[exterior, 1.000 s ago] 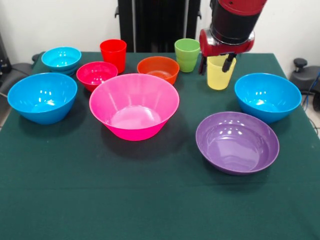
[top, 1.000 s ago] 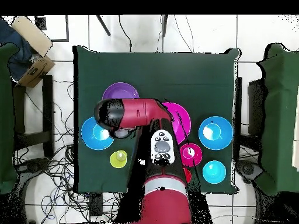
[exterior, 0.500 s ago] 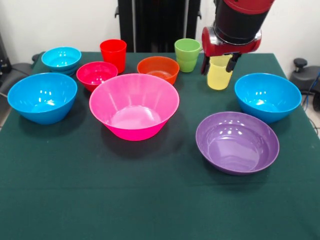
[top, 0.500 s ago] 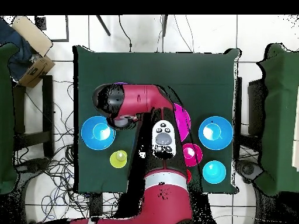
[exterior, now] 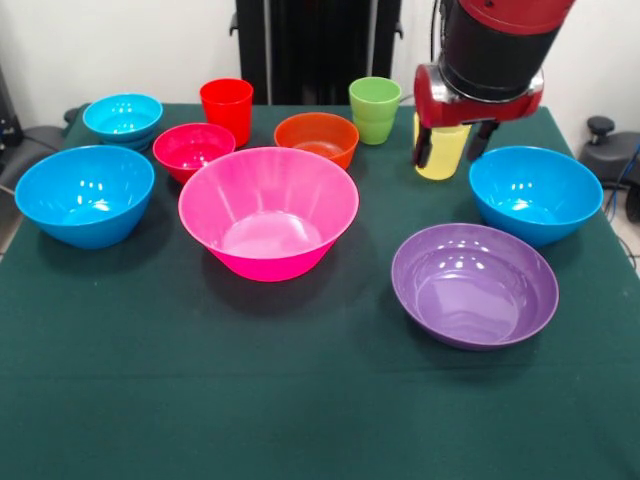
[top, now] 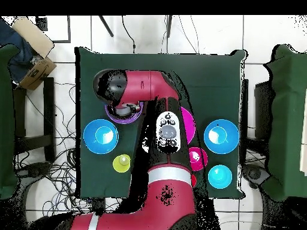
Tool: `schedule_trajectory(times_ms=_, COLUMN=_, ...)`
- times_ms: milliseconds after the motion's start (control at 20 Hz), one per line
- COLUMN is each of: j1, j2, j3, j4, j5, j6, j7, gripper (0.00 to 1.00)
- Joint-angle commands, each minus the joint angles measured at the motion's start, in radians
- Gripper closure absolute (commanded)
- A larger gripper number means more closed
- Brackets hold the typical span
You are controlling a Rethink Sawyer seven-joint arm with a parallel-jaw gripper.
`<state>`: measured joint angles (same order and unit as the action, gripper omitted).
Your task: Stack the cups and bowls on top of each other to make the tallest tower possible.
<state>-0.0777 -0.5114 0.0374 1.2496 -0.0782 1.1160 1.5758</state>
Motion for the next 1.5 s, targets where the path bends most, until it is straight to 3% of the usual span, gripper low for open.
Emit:
schedule_trajectory(times_ms=50, j1=0.024, j2=0.087, j3=0.067, j4=-0.156, j5=0.02, j6=0.101, j7=0.129, gripper=0.0)
schedule_trajectory(times_ms=550, j1=0.015, j2=0.127, j3=0.057, j4=-0.213, j5=0.032, j6=0.121, j7=0.102, gripper=0.0)
schedule_trajectory(times_ms=950, j1=-0.001, j2=0.161, j3=0.038, j4=-0.052, j5=0.0, j6=-0.16, j7=0.097, gripper=0.0)
schedule_trajectory(times_ms=1500, j1=-0.017, j2=0.164, j3=0.038, j4=-0.014, j5=0.002, j6=-0.22, j7=0.049, gripper=0.0)
